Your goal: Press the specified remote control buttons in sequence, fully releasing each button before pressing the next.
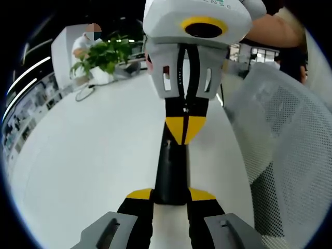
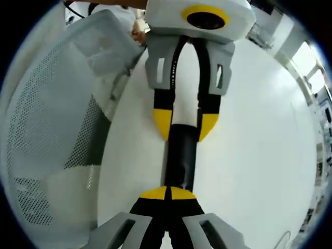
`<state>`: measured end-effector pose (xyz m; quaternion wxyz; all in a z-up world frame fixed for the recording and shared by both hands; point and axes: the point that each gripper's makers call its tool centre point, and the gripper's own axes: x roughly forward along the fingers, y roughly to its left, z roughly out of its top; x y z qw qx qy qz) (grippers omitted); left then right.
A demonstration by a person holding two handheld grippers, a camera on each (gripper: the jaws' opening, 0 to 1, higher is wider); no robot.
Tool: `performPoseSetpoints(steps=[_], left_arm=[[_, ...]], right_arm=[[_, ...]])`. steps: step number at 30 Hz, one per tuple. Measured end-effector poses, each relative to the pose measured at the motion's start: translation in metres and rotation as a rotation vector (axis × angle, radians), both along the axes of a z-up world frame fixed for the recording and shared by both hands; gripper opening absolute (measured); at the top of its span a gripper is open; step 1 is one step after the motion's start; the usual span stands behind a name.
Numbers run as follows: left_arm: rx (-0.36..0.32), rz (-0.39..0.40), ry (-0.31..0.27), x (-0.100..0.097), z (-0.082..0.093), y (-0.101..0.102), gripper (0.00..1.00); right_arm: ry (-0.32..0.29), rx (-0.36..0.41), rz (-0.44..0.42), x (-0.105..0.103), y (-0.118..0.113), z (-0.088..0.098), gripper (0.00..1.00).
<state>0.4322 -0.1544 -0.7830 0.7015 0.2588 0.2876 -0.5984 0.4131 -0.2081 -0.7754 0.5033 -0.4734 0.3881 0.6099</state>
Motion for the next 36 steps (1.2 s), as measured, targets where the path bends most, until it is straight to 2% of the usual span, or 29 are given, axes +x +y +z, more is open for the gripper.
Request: performPoseSetpoints(steps=[17,36], left_arm=[[0.005,0.005,-0.002,0.0006,-0.001,0.0008,0.23],[0.004,0.003,-0.004,0.0013,-0.0011,0.0012,0.23]], right_arm=[[-0.005,-0.017,0.007,-0.001,0.0004,-0.0015,0.0],[-0.001,0.003,-0.01,-0.0025,0.0,0.0004,0.0]])
